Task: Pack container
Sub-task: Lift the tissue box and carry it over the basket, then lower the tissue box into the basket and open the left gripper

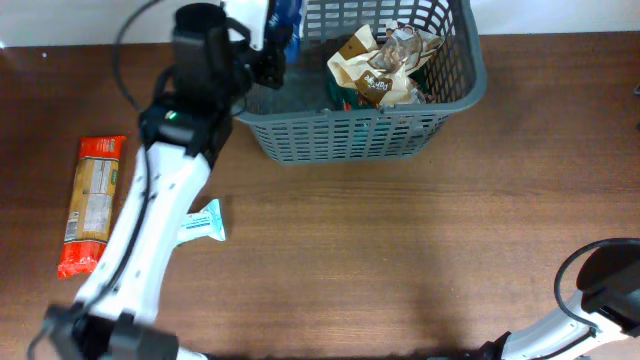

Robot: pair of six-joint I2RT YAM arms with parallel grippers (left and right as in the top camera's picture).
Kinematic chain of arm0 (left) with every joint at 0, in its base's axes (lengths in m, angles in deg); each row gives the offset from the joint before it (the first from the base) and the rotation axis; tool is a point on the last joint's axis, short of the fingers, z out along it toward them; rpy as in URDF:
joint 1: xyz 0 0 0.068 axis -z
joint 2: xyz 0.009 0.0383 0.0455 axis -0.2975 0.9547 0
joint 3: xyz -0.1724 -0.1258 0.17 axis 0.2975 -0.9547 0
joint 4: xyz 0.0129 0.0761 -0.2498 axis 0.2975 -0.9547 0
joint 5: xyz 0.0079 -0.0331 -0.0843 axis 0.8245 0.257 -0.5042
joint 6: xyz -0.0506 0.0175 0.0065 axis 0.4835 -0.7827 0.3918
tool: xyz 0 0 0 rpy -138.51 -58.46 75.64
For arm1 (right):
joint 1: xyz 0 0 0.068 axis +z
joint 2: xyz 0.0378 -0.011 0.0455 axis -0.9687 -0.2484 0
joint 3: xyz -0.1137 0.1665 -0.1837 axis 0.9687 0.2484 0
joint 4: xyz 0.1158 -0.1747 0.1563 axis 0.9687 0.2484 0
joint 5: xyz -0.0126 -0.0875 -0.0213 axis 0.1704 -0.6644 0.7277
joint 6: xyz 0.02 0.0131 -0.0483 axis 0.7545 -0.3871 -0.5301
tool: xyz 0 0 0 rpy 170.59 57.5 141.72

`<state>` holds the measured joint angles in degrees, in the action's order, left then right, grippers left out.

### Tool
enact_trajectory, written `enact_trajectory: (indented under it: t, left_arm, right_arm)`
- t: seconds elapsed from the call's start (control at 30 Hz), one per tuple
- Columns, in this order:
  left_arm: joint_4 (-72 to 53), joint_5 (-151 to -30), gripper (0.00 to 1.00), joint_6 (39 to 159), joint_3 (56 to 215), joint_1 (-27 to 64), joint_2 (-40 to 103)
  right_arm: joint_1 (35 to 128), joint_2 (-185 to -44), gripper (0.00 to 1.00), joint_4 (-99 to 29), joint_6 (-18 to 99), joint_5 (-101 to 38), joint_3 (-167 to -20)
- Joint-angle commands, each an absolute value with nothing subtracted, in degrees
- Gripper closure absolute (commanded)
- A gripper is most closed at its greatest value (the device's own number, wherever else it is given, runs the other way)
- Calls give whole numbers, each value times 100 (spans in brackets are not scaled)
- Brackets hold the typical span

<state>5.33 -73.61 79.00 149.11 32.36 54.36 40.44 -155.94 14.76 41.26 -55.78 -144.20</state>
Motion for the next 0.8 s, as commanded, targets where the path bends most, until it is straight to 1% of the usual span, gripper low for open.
enact_trajectory:
  t: [0.0,0.27,0.37,0.43,0.6,0.63,0.67,0.77]
  left_arm:
    - [603,-7680,98,7933,15053,3262,5740]
    - [397,-7721,98,7935,15053,3260,6372]
    - [283,-7719,98,7933,15053,3262,6446]
    - [205,-7719,94,7933,15053,3260,6448]
    - [89,-7713,94,7933,15053,3260,6448]
    - [41,-7684,95,7933,15053,3260,6448]
    - [-40,-7654,98,7933,15053,3260,6448]
    - [-350,-7654,98,7933,15048,3260,6455]
  right_arm:
    - [4035,-15521,1,1463,4178,-5586,-14407]
    - [4035,-15524,1,1461,4178,-5586,-14407]
    - [4035,-15521,1,1461,4178,-5586,-14407]
    - [4035,-15521,1,1461,4178,-5586,-14407]
    - [4035,-15521,1,1461,4178,-5586,-14407]
    - [4035,-15521,1,1461,4178,-5586,-14407]
    - [4035,-15521,1,1463,4178,-5586,-14407]
    - [4035,-15521,1,1461,4178,-5586,-14407]
